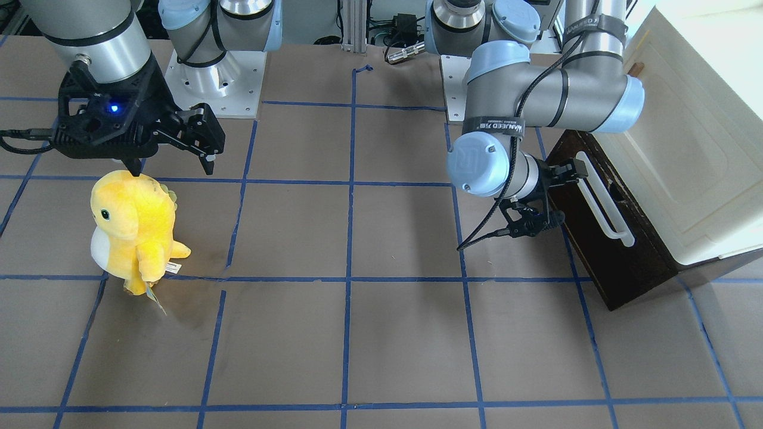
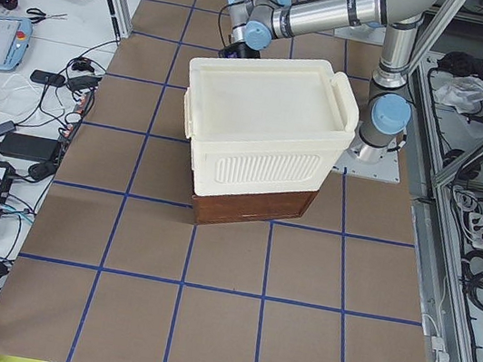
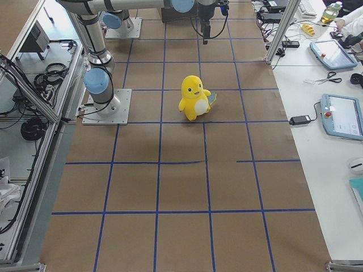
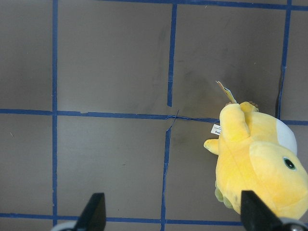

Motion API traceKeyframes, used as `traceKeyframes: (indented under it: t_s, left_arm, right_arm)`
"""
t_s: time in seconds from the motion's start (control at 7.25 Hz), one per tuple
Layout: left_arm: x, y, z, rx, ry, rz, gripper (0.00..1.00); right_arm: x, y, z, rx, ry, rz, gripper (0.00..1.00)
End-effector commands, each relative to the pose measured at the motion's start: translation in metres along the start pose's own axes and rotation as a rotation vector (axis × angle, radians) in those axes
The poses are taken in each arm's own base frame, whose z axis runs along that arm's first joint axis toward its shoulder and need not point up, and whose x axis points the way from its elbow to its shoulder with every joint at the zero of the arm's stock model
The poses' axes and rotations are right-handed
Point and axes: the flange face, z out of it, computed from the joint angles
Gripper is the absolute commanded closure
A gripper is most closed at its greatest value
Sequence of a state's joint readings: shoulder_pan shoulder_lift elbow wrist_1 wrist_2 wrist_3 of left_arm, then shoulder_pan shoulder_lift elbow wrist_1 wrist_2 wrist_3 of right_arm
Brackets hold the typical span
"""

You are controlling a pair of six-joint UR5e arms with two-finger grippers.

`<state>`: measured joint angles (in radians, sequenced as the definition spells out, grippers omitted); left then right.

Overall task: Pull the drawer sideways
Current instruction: 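Close the left gripper around the white drawer handle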

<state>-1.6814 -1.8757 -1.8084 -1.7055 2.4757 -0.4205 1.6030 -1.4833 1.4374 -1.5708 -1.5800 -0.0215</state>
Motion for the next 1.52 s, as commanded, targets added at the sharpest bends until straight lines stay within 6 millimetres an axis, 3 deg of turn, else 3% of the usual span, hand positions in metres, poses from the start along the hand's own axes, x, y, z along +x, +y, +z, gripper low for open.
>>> traceKeyframes:
  t_s: [0.0, 0.28, 0.55, 1.1, 1.38]
  left_arm:
    - [0.021, -0.012, 0.022, 0.022, -0.174, 0.023, 0.02]
    - [0.039, -0.020, 0.039, 0.044, -0.273, 0.005, 0.13]
    - [0.049, -0.024, 0.051, 0.053, -0.323, 0.006, 0.48]
    - [0.034, -0.031, 0.064, 0.045, -0.347, -0.005, 0.48]
    - [0.033, -0.030, 0.062, 0.042, -0.337, -0.010, 0.61]
  right_arm:
    - [0.000, 0.000, 0.000, 0.000, 0.000, 0.000, 0.00]
    - [0.000, 0.000, 0.000, 0.000, 0.000, 0.000, 0.00]
    - [0.000, 0.000, 0.000, 0.000, 0.000, 0.000, 0.00]
    - [0.000, 0.000, 0.000, 0.000, 0.000, 0.000, 0.00]
    - [0.000, 0.000, 0.000, 0.000, 0.000, 0.000, 0.00]
